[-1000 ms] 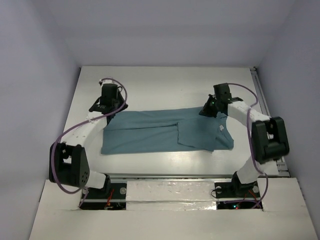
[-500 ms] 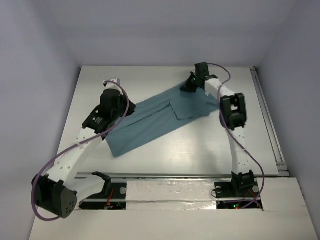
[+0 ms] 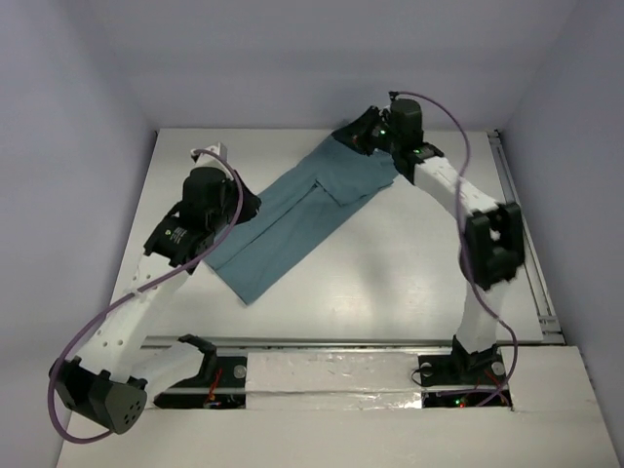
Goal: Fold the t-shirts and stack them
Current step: Rotate the tshirt 90 degrees
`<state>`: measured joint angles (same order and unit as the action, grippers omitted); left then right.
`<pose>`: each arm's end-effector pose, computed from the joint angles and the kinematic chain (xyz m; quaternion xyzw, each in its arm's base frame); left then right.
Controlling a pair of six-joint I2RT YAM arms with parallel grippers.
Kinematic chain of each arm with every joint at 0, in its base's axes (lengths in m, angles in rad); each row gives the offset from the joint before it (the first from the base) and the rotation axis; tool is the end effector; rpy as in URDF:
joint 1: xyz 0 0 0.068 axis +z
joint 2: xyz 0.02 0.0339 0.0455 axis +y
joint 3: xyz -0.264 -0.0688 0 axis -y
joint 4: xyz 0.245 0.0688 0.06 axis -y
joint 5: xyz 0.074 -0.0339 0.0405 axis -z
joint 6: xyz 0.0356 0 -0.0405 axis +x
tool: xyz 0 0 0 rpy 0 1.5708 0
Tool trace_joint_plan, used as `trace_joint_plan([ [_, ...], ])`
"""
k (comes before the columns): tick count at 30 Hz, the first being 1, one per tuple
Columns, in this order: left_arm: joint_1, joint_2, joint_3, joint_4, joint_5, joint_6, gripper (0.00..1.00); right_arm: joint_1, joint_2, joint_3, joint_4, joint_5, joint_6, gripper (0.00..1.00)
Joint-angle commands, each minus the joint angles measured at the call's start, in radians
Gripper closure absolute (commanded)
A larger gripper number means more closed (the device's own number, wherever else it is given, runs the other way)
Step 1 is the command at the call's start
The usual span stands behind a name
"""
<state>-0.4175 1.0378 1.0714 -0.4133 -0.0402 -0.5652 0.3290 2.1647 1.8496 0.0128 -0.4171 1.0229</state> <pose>0.2113 -0.0921 0.3685 -0.0723 0.8246 -0.2499 0.5023 0.4884 0.1820 0.2817 0.1526 0.7828 0.4928 0.3479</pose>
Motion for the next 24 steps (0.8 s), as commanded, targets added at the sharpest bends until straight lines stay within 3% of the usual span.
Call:
trace_joint_plan([
  [1,-0.003,-0.002,0.114,-0.002,-0.027,0.047,0.90,0.099,-0.425,-0.350,0.104,0.030,-0.084,1.00],
  [3,-0.003,0.007,0.145,-0.015,-0.046,0.079,1.00,0.169,-0.523,-0.626,0.104,0.107,-0.104,1.00],
  [5,0.006,0.018,0.182,-0.027,-0.049,0.091,1.00,0.269,-0.610,-0.853,0.140,0.159,-0.054,1.00],
  [7,0.006,0.024,0.215,-0.044,-0.049,0.097,1.00,0.368,-0.635,-0.953,0.145,0.204,-0.005,1.00],
  [8,0.006,0.021,0.223,-0.047,-0.047,0.096,1.00,0.405,-0.638,-0.990,0.168,0.240,0.023,0.93],
  [9,0.006,0.018,0.229,-0.048,-0.049,0.097,1.00,0.439,-0.631,-1.029,0.170,0.271,0.038,0.74],
  [12,0.006,0.007,0.239,-0.052,-0.038,0.091,1.00,0.524,-0.538,-1.031,0.199,0.310,0.115,0.41],
  [15,0.006,-0.002,0.222,-0.058,-0.014,0.085,1.00,0.547,-0.421,-1.005,0.231,0.322,0.170,0.32],
  [20,0.006,-0.031,0.185,-0.068,-0.007,0.083,1.00,0.565,-0.272,-0.952,0.236,0.372,0.276,0.34],
  [24,0.006,-0.024,0.164,-0.074,-0.009,0.094,1.00,0.574,-0.157,-0.906,0.260,0.380,0.348,0.67],
])
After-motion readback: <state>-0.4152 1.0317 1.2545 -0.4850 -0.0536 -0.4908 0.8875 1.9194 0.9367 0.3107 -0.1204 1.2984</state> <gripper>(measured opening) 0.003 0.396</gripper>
